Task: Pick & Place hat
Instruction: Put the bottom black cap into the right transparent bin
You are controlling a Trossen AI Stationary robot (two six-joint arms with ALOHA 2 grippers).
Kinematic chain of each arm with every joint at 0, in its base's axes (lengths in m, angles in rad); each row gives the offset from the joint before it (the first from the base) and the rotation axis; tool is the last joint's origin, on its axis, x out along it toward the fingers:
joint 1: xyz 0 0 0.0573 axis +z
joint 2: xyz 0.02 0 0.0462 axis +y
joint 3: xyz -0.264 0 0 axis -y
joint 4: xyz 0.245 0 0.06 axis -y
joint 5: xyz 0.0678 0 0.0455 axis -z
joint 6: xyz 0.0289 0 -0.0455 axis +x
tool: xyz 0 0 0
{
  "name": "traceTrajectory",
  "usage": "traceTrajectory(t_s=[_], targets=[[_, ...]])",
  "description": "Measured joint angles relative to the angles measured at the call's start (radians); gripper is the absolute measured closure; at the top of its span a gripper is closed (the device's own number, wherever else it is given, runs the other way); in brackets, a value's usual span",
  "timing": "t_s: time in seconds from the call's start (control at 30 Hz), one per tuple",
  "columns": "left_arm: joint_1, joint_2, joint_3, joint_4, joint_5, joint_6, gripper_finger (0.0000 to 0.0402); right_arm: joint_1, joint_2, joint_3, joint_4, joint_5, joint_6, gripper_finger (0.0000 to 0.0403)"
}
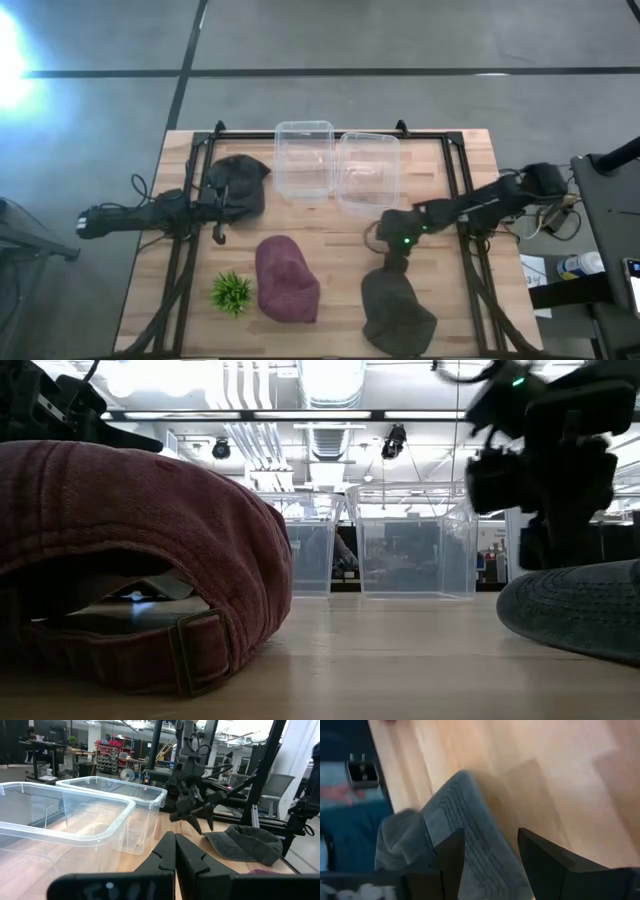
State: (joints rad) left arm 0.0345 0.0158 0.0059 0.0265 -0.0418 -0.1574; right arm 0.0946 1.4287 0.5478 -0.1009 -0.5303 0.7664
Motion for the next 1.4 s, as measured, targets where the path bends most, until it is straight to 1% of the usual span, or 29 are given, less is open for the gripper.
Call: traceTrajectory(t_s=[0.17, 0.27, 0.37, 0.47, 0.63, 0.7, 0.8, 1.0, 1.17, 1.27, 1.4], targets=[[0.000, 0.000, 0.000, 0.000, 0.000, 0.000, 0.0401, -0.038, 0.146, 0.092, -0.031, -0.127, -0.184, 0.0225], [0.000, 0.000, 0.000, 0.000, 0.000, 0.000, 0.0401, -0.036, 0.214, 0.141, -0.080, -0.210, -0.297, 0.0225], [0.000, 0.000, 0.000, 0.000, 0.000, 0.000, 0.0401, -0.027, 0.274, 0.187, -0.134, -0.285, -0.375, 0.0225], [0.000, 0.000, 0.000, 0.000, 0.000, 0.000, 0.0401, -0.016, 0.322, 0.215, -0.163, -0.345, -0.422, 0.0225], [0.000, 0.000, 0.000, 0.000, 0.000, 0.000, 0.0401, -0.014, 0.361, 0.231, -0.166, -0.431, -0.430, 0.0230], [0.000, 0.000, 0.000, 0.000, 0.000, 0.000, 0.0401, -0.014, 0.365, 0.232, -0.166, -0.446, -0.438, 0.0242], [0.000, 0.000, 0.000, 0.000, 0.000, 0.000, 0.0401, -0.014, 0.360, 0.230, -0.168, -0.501, -0.459, 0.0278], [0.000, 0.000, 0.000, 0.000, 0.000, 0.000, 0.0401, -0.012, 0.311, 0.229, -0.188, -0.573, -0.474, 0.0380], [0.000, 0.002, 0.000, 0.000, 0.000, 0.000, 0.0401, -0.016, 0.185, 0.228, -0.249, -0.564, -0.431, 0.0388], [0.000, 0.002, 0.000, 0.000, 0.000, 0.000, 0.0401, -0.038, 0.058, 0.232, -0.282, -0.555, -0.373, 0.0389], [0.000, 0.002, 0.000, 0.000, 0.000, 0.000, 0.0401, -0.097, -0.147, 0.239, -0.294, -0.492, -0.267, 0.0390]])
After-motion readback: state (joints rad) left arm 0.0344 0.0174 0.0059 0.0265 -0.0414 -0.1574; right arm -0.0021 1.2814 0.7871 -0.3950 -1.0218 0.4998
